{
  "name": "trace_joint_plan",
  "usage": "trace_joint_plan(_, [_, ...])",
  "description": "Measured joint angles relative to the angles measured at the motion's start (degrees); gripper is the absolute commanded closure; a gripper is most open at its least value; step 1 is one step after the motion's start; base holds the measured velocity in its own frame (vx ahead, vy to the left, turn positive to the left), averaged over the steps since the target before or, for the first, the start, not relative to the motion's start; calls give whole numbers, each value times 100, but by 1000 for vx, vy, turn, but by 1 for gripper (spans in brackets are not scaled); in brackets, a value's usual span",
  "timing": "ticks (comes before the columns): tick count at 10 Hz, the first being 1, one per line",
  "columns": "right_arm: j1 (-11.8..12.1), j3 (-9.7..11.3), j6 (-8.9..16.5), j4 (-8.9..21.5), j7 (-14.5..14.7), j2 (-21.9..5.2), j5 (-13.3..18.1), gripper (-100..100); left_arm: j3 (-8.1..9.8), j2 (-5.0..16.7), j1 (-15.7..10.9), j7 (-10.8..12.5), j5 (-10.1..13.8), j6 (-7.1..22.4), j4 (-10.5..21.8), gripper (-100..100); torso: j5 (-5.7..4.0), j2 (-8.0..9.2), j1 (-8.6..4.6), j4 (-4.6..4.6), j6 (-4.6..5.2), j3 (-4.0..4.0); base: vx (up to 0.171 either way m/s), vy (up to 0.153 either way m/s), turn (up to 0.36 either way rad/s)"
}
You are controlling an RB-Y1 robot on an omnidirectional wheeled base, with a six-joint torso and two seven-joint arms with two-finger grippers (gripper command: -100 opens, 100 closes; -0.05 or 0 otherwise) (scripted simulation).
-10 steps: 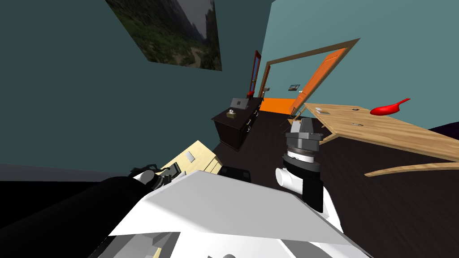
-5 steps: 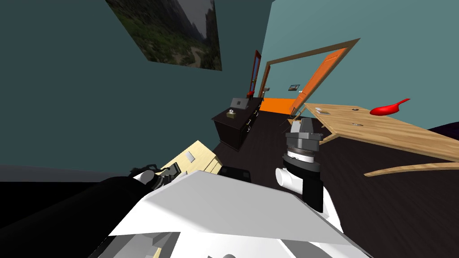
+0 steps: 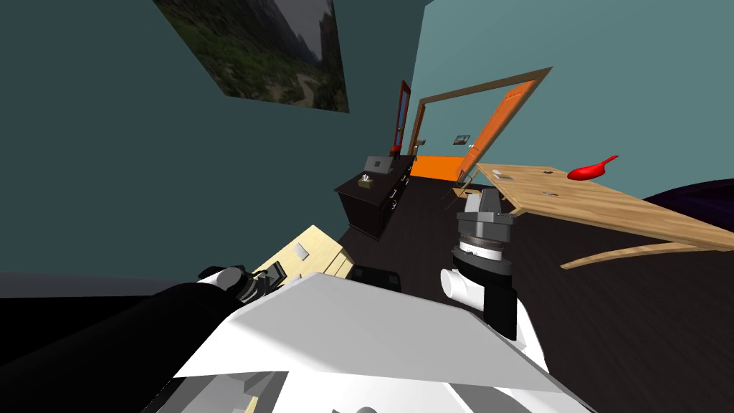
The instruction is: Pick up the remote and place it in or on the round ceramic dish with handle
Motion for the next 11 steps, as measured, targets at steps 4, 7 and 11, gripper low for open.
trace_joint_plan(4, [0,0,0,0,0,0,0,0,75,371,163,509,246,262,-322,-100,0,-3,-3,-1,0,-2,-45,-38,-83])
trace_joint_plan(7, [1,-1,0,0,0,0,0,0,97,485,193,653,319,344,-386,0,4,-16,12,-3,-2,-9,-5,-5,-5])
trace_joint_plan(11, [1,-1,0,0,0,0,0,0,97,485,193,653,319,344,-386,0,5,-20,15,-4,-2,-11,0,0,0])
